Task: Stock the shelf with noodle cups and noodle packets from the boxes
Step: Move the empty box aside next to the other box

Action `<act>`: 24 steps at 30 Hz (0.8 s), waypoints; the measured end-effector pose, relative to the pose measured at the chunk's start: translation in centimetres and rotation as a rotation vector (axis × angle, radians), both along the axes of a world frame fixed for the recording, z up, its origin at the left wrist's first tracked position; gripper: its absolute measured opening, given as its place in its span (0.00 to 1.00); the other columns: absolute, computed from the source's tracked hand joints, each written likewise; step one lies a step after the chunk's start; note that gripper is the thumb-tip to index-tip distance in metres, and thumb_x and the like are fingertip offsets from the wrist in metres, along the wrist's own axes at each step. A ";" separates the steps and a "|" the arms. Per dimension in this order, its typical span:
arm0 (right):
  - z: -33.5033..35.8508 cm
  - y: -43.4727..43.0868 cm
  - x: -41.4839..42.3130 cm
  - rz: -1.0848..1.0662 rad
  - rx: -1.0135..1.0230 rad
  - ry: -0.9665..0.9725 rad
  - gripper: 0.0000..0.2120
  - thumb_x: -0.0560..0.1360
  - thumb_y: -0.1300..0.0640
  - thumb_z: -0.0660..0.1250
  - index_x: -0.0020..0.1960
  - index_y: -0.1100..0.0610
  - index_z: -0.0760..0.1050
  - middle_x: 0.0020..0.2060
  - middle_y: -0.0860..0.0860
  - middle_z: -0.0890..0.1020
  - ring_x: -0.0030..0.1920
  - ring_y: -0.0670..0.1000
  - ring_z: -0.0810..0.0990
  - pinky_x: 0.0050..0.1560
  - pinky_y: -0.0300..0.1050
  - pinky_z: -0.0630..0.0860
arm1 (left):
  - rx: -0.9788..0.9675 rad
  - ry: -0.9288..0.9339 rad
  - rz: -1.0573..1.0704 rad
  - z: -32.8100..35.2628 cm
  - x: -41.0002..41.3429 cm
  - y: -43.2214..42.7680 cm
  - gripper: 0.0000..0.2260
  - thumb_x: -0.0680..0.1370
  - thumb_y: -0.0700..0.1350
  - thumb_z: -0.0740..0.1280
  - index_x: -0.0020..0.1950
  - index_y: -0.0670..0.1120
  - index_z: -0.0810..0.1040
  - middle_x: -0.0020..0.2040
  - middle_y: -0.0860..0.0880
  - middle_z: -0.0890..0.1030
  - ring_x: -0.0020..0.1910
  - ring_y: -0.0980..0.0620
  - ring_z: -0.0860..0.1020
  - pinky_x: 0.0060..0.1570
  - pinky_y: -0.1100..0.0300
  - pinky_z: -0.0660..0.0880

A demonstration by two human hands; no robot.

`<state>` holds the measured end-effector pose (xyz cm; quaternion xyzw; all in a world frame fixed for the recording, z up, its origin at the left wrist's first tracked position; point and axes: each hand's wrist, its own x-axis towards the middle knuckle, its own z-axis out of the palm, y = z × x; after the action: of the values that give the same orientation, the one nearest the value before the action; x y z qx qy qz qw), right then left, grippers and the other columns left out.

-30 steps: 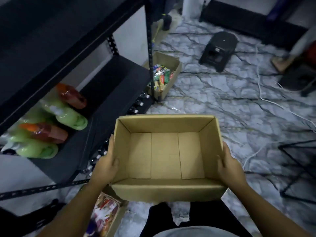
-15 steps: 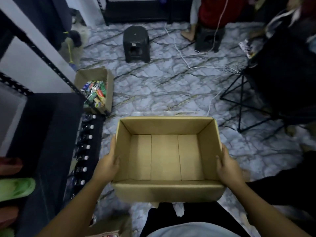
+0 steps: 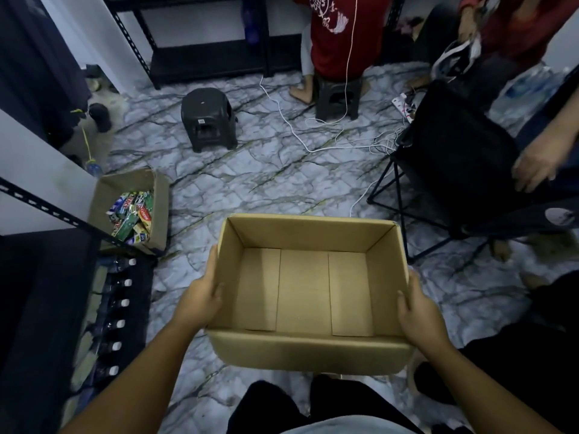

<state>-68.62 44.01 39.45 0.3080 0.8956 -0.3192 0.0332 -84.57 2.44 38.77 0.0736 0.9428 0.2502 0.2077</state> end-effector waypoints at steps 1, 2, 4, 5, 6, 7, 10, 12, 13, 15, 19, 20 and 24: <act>0.2 0.9 -0.8 0.000 -0.013 0.016 0.26 0.83 0.60 0.60 0.79 0.56 0.58 0.39 0.57 0.83 0.34 0.58 0.79 0.35 0.53 0.77 | -0.007 0.009 0.002 0.2 -0.7 0.9 0.45 0.82 0.40 0.64 0.81 0.59 0.32 0.41 0.37 0.82 0.37 0.40 0.80 0.39 0.44 0.77; 0.3 1.7 -1.5 0.001 -0.013 0.023 0.26 0.82 0.60 0.60 0.79 0.56 0.58 0.41 0.58 0.83 0.35 0.60 0.80 0.36 0.54 0.78 | -0.011 0.012 0.002 0.3 -1.4 1.6 0.45 0.83 0.41 0.64 0.81 0.59 0.31 0.41 0.38 0.83 0.37 0.40 0.81 0.40 0.44 0.77; 0.5 3.0 -3.1 0.016 0.006 0.025 0.26 0.82 0.60 0.61 0.79 0.57 0.59 0.40 0.59 0.83 0.34 0.60 0.79 0.34 0.53 0.76 | -0.002 0.016 0.000 0.4 -2.9 2.8 0.45 0.83 0.41 0.64 0.80 0.61 0.30 0.41 0.38 0.83 0.37 0.40 0.81 0.40 0.44 0.78; 0.5 3.5 -3.9 0.021 0.015 0.022 0.26 0.83 0.60 0.61 0.78 0.57 0.59 0.38 0.58 0.82 0.33 0.59 0.78 0.33 0.52 0.74 | 0.000 0.016 -0.003 0.4 -3.6 3.2 0.45 0.83 0.41 0.64 0.80 0.61 0.30 0.41 0.38 0.83 0.37 0.40 0.81 0.39 0.43 0.78; 0.5 4.1 -5.0 0.024 0.026 0.015 0.26 0.83 0.60 0.60 0.78 0.57 0.59 0.37 0.58 0.81 0.31 0.57 0.76 0.31 0.50 0.72 | 0.004 0.017 0.001 0.3 -4.5 3.6 0.45 0.83 0.41 0.64 0.80 0.61 0.30 0.41 0.37 0.83 0.37 0.40 0.81 0.39 0.43 0.78; 0.5 4.5 -5.9 0.030 0.035 0.003 0.26 0.83 0.59 0.60 0.79 0.57 0.58 0.36 0.58 0.81 0.30 0.56 0.74 0.30 0.50 0.70 | 0.008 0.016 0.006 0.3 -5.3 4.0 0.45 0.83 0.41 0.64 0.80 0.61 0.30 0.42 0.37 0.83 0.37 0.39 0.81 0.39 0.43 0.78; 0.6 5.4 -9.0 0.053 0.045 -0.024 0.26 0.83 0.58 0.60 0.79 0.55 0.57 0.36 0.56 0.80 0.31 0.57 0.74 0.32 0.51 0.72 | 0.023 0.015 0.029 -0.1 -7.8 4.9 0.44 0.83 0.41 0.64 0.81 0.60 0.31 0.47 0.35 0.83 0.40 0.37 0.81 0.41 0.42 0.78; 0.5 5.6 -11.4 0.057 0.039 -0.037 0.26 0.84 0.58 0.60 0.79 0.54 0.57 0.39 0.57 0.80 0.34 0.59 0.77 0.35 0.52 0.74 | 0.025 0.002 0.036 -0.6 -9.9 5.2 0.44 0.83 0.40 0.64 0.82 0.59 0.32 0.46 0.35 0.83 0.39 0.38 0.81 0.40 0.43 0.78; 0.3 5.7 -12.7 0.057 0.040 -0.044 0.26 0.84 0.58 0.60 0.79 0.54 0.57 0.41 0.58 0.82 0.36 0.61 0.78 0.36 0.53 0.75 | 0.020 0.000 0.037 -0.8 -11.0 5.4 0.44 0.83 0.40 0.64 0.82 0.59 0.32 0.44 0.36 0.83 0.38 0.40 0.80 0.39 0.44 0.77; 0.2 5.8 -15.2 0.057 0.048 -0.055 0.26 0.84 0.58 0.60 0.80 0.54 0.57 0.43 0.59 0.82 0.39 0.63 0.80 0.36 0.53 0.76 | 0.001 0.002 0.036 -1.1 -13.2 5.6 0.44 0.83 0.40 0.64 0.82 0.58 0.32 0.41 0.38 0.82 0.35 0.42 0.79 0.36 0.46 0.76; 0.0 6.0 -20.9 0.051 0.069 -0.061 0.25 0.83 0.58 0.60 0.79 0.52 0.57 0.42 0.57 0.82 0.38 0.62 0.80 0.36 0.55 0.78 | 0.010 0.006 0.035 -1.6 -17.9 5.8 0.46 0.82 0.38 0.64 0.80 0.60 0.30 0.36 0.40 0.80 0.31 0.45 0.77 0.31 0.51 0.70; 0.0 6.1 -22.0 0.052 0.082 -0.060 0.25 0.83 0.57 0.59 0.79 0.51 0.57 0.43 0.58 0.83 0.37 0.62 0.80 0.36 0.56 0.78 | 0.013 0.012 0.034 -1.6 -18.8 5.8 0.47 0.82 0.37 0.64 0.80 0.61 0.29 0.36 0.40 0.80 0.30 0.45 0.76 0.30 0.51 0.70; 0.4 7.0 -27.1 0.074 0.096 -0.072 0.27 0.84 0.56 0.59 0.80 0.51 0.55 0.40 0.57 0.83 0.34 0.59 0.79 0.34 0.55 0.78 | 0.012 0.020 0.050 -0.7 -23.2 6.3 0.44 0.82 0.36 0.63 0.81 0.56 0.32 0.30 0.43 0.76 0.26 0.47 0.72 0.26 0.56 0.62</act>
<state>-95.72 50.96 39.90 0.2871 0.9189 -0.2633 0.0623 -107.75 8.71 38.09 0.0539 0.9449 0.2600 0.1917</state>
